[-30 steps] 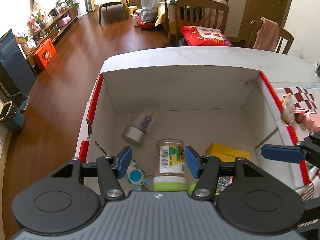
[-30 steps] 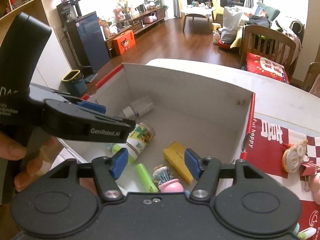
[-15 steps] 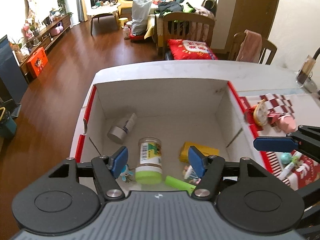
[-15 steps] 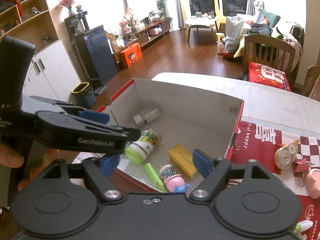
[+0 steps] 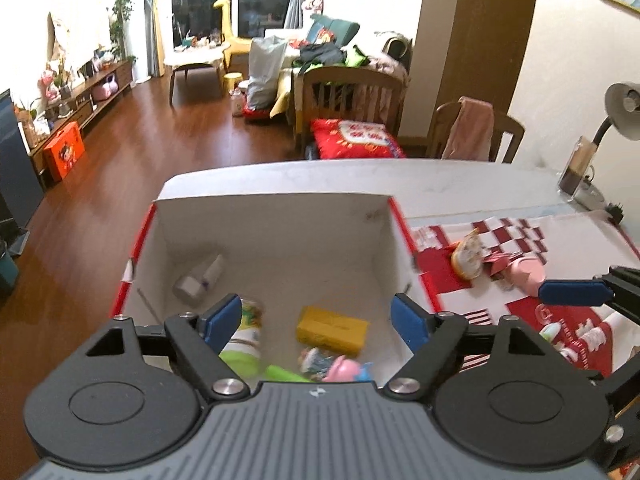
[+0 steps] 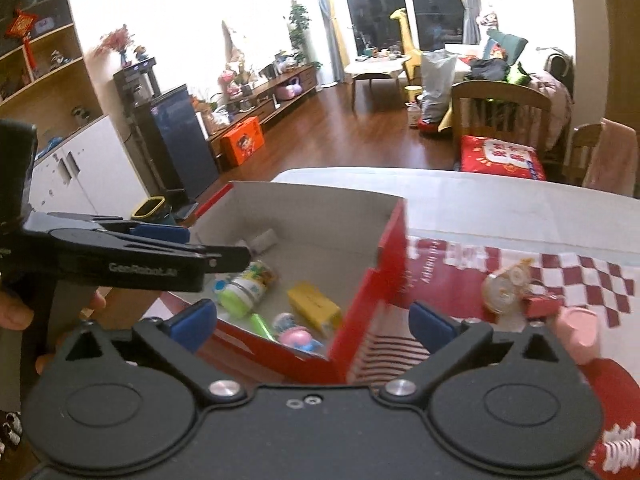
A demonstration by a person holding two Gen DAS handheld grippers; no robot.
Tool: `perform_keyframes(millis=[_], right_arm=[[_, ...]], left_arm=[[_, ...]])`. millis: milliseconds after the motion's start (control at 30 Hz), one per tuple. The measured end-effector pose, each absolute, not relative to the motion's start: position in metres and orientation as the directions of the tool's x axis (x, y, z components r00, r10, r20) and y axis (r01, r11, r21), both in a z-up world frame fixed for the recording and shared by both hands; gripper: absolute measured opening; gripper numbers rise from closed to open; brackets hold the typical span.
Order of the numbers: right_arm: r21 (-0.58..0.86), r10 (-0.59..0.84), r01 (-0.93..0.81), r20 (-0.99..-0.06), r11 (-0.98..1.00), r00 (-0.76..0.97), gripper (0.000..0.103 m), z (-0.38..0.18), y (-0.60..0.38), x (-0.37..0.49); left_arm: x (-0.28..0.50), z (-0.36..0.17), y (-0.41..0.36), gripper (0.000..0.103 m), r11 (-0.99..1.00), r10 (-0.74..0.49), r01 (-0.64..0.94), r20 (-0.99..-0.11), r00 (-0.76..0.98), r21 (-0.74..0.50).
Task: Organize rigid objects
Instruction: 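Lift both open tools out of the shoebox back toward the pile, then grasp teal oval case with left tool while right tool grasps white-green marker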
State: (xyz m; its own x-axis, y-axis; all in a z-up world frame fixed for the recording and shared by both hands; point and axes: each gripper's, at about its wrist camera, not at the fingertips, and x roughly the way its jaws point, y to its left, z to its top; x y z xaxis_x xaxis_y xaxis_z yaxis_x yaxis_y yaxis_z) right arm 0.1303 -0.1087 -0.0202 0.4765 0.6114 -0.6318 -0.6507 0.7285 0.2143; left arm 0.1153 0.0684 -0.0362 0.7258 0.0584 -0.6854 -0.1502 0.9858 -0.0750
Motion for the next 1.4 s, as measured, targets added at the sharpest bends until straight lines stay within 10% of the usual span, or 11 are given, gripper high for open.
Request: perform_keyframes(millis=[900,1400], right_arm=[[0.132,0.491,-0.607,-0.729,0.784,0.476,0.101,-0.082,-0.278,0.169],[-0.002,0.501,-0.807,-0.783,0.591,0.369,0.084,-0.124,-0.277,0.205]], left_arm=[[0.17,-0.093,-0.104,0.082,0.99,-0.092,-0.022,-0.754,0.651,-0.14],[0.213,-0.148,-0.154,0.082,0.988,-0.045,-0.095,-0.812,0.582,-0.123]])
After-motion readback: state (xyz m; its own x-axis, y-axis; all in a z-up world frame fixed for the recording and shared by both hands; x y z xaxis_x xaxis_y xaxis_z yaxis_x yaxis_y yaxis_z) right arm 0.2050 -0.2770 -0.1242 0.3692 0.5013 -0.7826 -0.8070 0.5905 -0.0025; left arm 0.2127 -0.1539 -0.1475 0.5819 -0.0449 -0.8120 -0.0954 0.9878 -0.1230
